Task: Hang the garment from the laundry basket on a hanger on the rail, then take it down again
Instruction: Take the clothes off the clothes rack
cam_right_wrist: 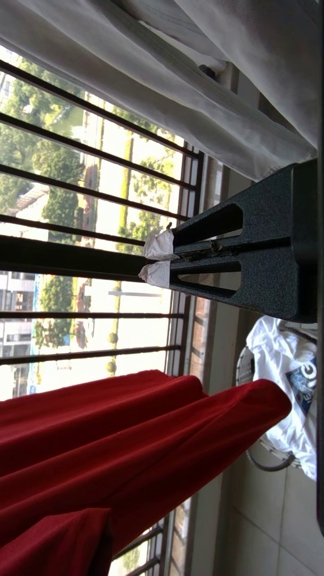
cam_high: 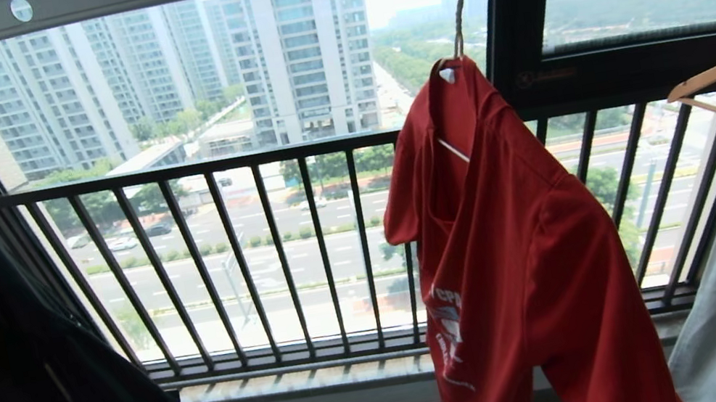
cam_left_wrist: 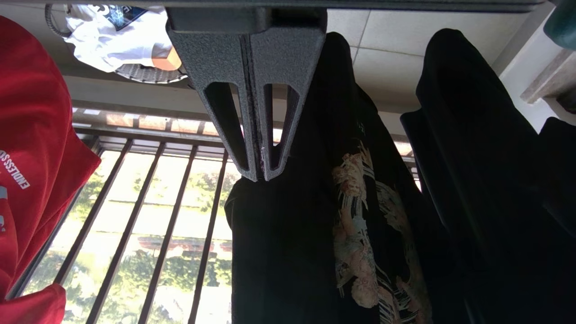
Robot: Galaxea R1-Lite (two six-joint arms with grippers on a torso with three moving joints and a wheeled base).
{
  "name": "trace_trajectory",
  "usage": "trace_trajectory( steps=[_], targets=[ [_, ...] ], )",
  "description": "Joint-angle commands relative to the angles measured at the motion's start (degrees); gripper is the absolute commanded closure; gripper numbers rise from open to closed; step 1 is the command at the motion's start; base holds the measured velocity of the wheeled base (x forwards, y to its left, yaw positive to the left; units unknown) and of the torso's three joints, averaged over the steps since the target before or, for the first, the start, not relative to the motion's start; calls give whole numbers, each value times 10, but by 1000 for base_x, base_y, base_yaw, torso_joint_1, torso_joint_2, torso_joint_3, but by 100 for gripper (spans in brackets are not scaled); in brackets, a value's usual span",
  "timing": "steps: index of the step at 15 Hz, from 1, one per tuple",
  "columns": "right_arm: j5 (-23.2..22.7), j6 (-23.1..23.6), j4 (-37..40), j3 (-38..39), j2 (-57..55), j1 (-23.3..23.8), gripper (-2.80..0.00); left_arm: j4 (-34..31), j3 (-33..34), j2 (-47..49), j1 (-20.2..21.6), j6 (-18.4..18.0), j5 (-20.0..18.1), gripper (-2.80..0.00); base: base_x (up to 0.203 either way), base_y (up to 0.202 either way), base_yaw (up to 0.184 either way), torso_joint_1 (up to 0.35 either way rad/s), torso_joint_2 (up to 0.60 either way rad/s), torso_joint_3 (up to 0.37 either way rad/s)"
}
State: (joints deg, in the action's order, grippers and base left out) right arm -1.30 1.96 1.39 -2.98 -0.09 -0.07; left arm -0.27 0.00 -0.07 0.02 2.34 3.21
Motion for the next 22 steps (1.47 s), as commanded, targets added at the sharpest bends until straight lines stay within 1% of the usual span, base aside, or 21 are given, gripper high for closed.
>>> trace_trajectory(
  steps=[1,3,6,9,10,12,13,14,16,17,18,20,22],
  targets=[
    [-14,0,38,-77,-41,0,0,0,0,1,0,0,0,0,0,0,0,0,0,0],
    [-37,-1,63,-145,-124,0,0,-1,0,1,0,0,0,0,0,0,0,0,0,0],
    [-80,-1,76,-262,-272,0,0,-1,0,1,0,0,0,0,0,0,0,0,0,0],
    [-129,-2,92,-421,-433,-9,0,1,0,1,0,0,0,0,0,0,0,0,0,0],
    [-140,-4,107,-487,-483,-27,0,-1,0,1,1,0,0,0,0,0,0,0,0,0],
    [-150,-12,141,-598,-573,-92,0,-1,0,1,0,0,0,0,0,0,0,0,0,0],
    [-144,-14,154,-640,-612,-140,0,1,0,1,0,0,0,0,0,0,0,0,0,0],
    [-119,-16,163,-674,-649,-191,0,1,0,1,0,0,0,0,0,0,0,0,0,0],
    [-39,-18,170,-739,-715,-279,0,-1,0,1,0,0,0,0,0,0,0,0,0,0],
    [-9,-18,170,-770,-742,-302,0,0,0,1,0,0,0,0,0,0,0,0,0,0],
    [14,-18,168,-796,-768,-314,-280,-1,0,1,0,0,0,0,0,0,0,0,0,0],
    [43,-17,145,-833,-808,-323,-280,0,0,1,0,0,0,0,0,0,0,0,0,0],
    [59,-15,128,-851,-831,-324,-280,0,0,1,0,0,0,0,0,0,0,0,0,0]
  ],
)
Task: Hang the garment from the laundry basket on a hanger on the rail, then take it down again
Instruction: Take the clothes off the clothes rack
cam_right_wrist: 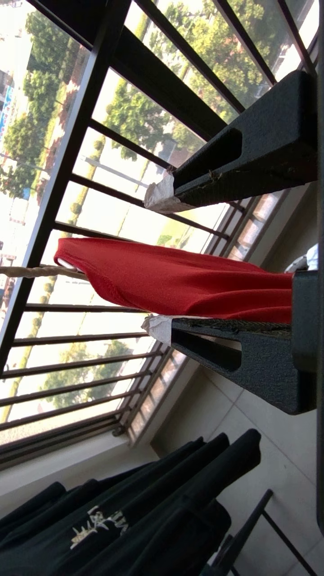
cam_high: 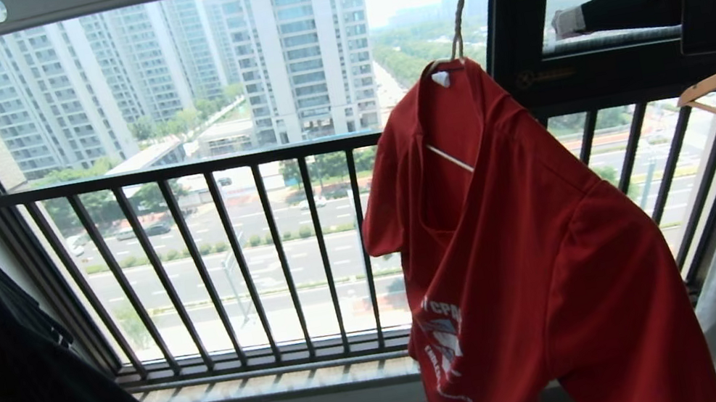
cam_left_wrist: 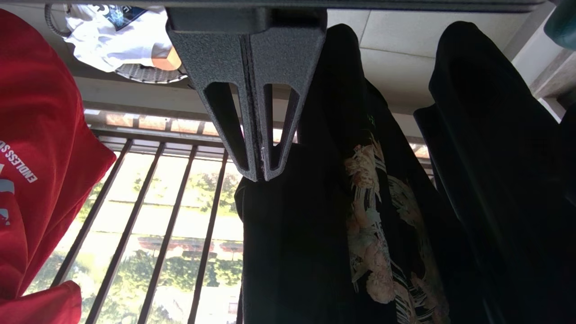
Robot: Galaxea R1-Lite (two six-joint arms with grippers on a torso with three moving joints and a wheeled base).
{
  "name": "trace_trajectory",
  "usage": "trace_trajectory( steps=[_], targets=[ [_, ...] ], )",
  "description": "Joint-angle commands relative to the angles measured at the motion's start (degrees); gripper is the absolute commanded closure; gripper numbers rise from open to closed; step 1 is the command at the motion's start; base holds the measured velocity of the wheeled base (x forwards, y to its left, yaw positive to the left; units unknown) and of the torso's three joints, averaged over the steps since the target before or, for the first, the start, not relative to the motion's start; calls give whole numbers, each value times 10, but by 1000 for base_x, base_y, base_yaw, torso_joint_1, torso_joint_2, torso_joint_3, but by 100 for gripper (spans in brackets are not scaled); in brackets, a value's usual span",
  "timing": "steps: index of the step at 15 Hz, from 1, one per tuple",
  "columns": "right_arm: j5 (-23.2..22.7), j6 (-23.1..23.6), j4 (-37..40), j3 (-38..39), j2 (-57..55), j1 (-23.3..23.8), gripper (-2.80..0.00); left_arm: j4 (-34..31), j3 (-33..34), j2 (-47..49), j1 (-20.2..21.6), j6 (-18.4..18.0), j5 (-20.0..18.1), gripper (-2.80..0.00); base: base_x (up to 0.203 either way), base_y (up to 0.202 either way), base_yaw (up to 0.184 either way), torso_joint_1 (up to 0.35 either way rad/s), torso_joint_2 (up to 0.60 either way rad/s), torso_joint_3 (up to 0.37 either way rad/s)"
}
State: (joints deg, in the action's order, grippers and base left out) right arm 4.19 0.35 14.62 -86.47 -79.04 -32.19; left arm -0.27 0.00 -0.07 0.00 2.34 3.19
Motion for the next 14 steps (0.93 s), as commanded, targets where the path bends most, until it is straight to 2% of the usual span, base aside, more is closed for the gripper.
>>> trace_trajectory(
  steps=[1,5,7,14],
  targets=[
    [5,7,-14,-19,-49,-3,-280,1,0,1,0,0,1,0,0,0,0,0,0,0],
    [22,47,-83,-22,-79,1,-280,1,0,1,0,0,1,0,0,0,0,0,0,0],
    [31,72,-89,-29,-87,1,-280,1,0,1,0,0,1,0,0,0,0,0,0,0],
    [40,74,-91,-100,-153,16,-280,1,0,1,0,0,1,0,0,0,0,0,0,0]
  ],
)
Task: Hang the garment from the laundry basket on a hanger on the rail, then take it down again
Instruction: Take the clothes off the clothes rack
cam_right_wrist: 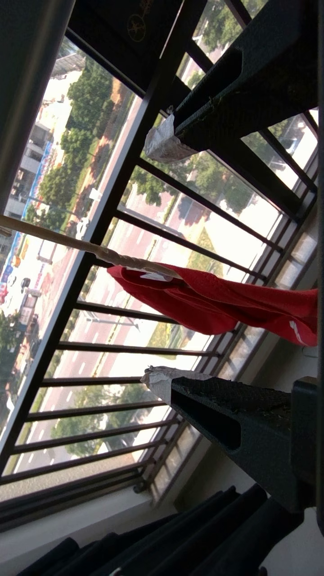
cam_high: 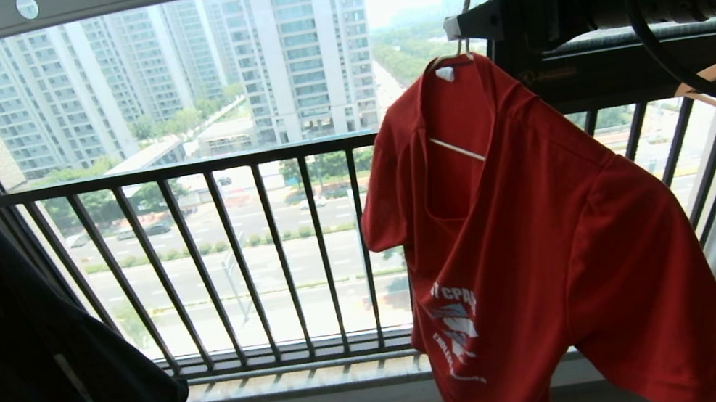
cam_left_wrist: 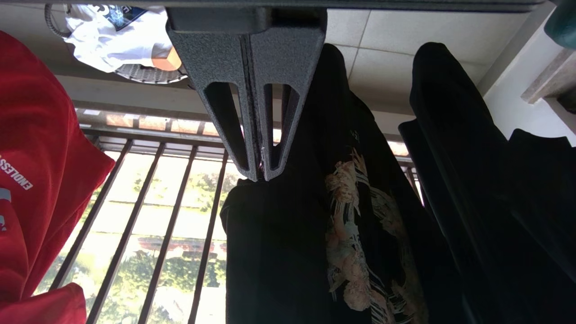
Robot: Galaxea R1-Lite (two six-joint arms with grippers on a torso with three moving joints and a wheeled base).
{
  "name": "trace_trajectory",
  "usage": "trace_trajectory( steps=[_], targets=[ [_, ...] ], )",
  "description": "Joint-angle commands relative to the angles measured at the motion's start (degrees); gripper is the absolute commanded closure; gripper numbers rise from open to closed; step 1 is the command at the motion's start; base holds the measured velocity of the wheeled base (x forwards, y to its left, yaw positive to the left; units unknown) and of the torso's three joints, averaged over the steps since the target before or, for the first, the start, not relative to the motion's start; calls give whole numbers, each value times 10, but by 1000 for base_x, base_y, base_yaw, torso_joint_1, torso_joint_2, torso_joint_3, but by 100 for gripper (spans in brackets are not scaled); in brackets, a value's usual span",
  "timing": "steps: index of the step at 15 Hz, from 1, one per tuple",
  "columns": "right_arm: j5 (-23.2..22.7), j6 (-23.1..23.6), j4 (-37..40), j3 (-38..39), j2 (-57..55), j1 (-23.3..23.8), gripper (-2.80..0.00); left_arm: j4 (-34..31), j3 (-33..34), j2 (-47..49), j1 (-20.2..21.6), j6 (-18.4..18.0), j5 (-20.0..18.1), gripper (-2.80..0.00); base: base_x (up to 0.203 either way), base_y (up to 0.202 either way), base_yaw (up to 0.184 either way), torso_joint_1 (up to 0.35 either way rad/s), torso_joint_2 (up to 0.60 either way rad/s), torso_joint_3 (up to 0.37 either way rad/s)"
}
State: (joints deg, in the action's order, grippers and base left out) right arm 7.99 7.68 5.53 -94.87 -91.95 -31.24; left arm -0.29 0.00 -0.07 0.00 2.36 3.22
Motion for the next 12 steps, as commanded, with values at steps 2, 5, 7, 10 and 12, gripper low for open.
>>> trace_trajectory(
  steps=[2,5,7,10,12],
  targets=[
    [6,4,0,-31,-46,26,-280,1,0,1,0,0,0,0,0,0,0,0,0,0],
    [6,13,-23,-49,-78,47,-280,0,0,1,0,0,1,0,0,0,0,0,0,0],
    [6,14,-26,-82,-103,55,-280,1,0,1,0,0,1,0,0,0,0,0,0,0],
    [6,22,-26,-121,-129,56,-280,0,0,1,1,0,1,0,0,0,0,0,0,0],
    [6,23,-26,-121,-131,56,0,0,0,1,0,0,0,0,0,0,0,0,0,0]
  ],
)
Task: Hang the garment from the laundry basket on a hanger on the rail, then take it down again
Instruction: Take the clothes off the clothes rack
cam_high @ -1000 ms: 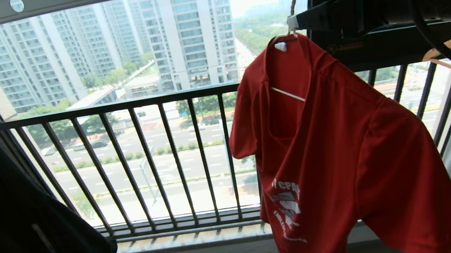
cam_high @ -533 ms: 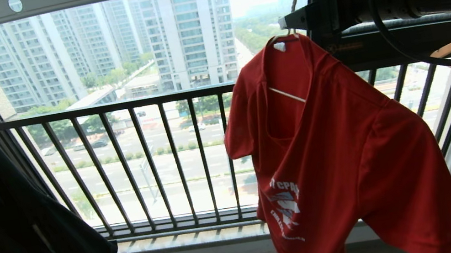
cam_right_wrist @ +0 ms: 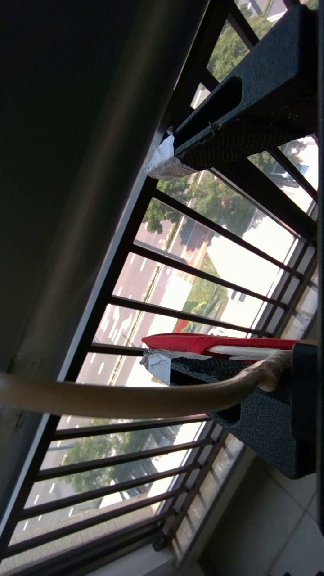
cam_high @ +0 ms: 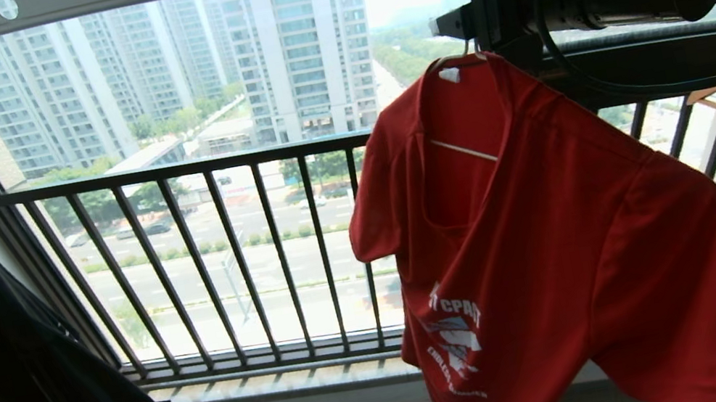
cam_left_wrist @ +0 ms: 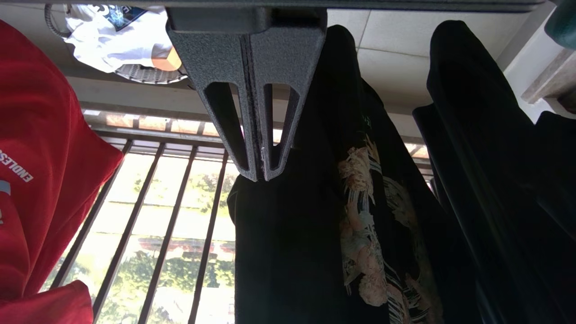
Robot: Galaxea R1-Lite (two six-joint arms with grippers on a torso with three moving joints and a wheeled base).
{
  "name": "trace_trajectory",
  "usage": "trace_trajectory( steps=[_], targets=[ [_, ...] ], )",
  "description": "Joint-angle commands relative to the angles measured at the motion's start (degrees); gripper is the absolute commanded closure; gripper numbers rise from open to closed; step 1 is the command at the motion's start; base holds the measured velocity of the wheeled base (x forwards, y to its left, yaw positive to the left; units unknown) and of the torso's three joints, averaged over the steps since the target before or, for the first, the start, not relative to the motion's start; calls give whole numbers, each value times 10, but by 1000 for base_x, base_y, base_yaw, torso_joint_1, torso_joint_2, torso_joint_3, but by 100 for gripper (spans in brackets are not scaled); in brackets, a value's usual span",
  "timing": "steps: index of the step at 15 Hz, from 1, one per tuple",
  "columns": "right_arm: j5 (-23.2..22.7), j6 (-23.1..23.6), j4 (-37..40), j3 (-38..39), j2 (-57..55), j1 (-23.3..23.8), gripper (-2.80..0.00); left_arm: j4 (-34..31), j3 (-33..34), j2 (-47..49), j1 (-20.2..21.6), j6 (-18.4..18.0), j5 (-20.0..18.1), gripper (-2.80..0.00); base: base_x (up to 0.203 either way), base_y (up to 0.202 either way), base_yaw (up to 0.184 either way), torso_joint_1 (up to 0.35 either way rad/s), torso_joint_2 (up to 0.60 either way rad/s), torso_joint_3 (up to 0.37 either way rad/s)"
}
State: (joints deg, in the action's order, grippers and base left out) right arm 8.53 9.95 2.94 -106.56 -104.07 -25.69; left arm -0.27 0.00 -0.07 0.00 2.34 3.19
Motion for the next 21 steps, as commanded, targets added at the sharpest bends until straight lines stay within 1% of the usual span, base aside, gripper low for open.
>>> trace_trajectory(
  steps=[1,11,15,18,21],
  targets=[
    [0,2,1,-4,-10,0,0,1,0,1,0,0,1,0,0,0,0,0,0,0],
    [2,1,-3,-1,-4,-1,0,-1,0,1,0,0,1,0,0,0,0,0,0,0],
    [23,0,-7,0,1,-7,0,1,0,1,0,0,1,0,0,0,0,0,0,0],
    [28,0,-38,15,7,-19,0,0,0,1,0,0,1,0,0,0,0,0,0,0],
    [39,0,-44,23,20,-39,0,0,0,1,0,0,1,0,0,0,0,0,0,0]
  ],
)
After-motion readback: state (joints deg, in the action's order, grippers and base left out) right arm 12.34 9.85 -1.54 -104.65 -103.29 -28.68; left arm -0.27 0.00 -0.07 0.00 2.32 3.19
